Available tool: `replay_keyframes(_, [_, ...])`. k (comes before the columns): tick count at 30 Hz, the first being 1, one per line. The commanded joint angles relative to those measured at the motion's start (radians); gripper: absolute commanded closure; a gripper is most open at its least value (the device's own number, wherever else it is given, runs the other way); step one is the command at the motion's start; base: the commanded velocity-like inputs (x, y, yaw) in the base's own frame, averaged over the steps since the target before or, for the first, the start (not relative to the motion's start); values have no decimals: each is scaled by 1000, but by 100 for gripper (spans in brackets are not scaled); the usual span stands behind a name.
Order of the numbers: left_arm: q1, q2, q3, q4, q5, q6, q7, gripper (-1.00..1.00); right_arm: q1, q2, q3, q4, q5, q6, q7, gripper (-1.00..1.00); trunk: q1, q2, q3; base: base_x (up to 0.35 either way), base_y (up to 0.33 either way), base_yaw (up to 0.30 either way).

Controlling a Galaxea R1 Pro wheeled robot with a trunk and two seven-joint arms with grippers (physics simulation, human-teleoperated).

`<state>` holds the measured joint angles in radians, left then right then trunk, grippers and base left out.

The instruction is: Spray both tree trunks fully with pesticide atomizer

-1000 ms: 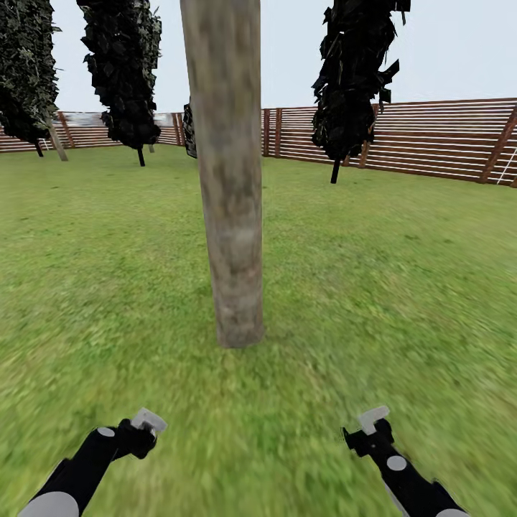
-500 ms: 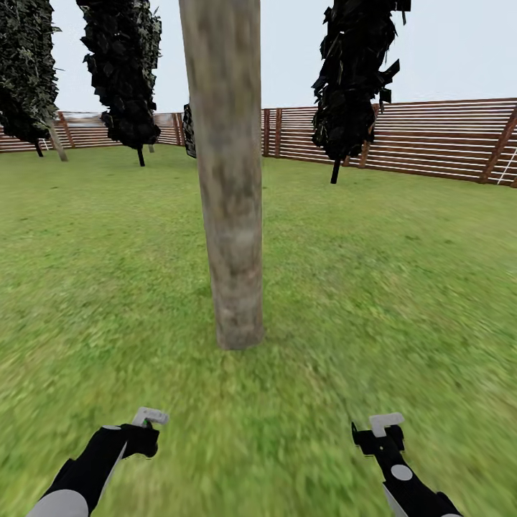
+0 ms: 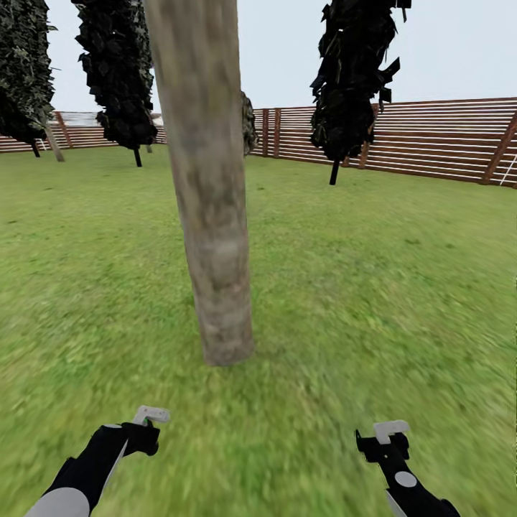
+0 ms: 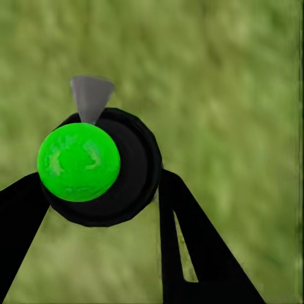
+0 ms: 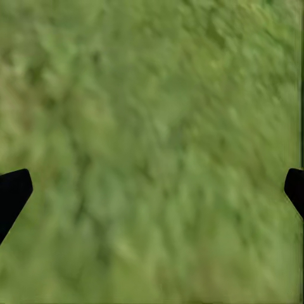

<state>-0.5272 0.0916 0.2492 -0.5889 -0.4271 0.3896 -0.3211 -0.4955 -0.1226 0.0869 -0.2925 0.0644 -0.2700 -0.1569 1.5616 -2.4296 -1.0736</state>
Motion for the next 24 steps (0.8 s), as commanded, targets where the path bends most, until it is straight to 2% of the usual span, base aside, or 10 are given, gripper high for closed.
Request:
replay_keyframes(1, [0,-1,7,-3,-10,4,-10,100,0,0,8,1,7,0,-10,-100,0,0,-1,84,-293,0])
replay_keyframes(6, [0,-1,8,-2,-10,5,-10,100,3,0,9,2,8,0,-10,-100,0,0,-1,25,-301,0])
replay_keyframes(7, [-30,-13,-4,-51,4,233,-10,100,8,3,7,3,6,3,-10,-100,0,0,-1,-16,0,-33])
replay_keyframes(16, [-42,-13,-4,-52,4,233,-10,100,9,3,7,3,6,3,-11,-100,0,0,-1,-103,0,-12])
replay_keyframes(24, [-45,-13,-5,-57,3,233,-10,100,8,3,7,3,6,3,-12,-100,0,0,-1,48,-7,-271])
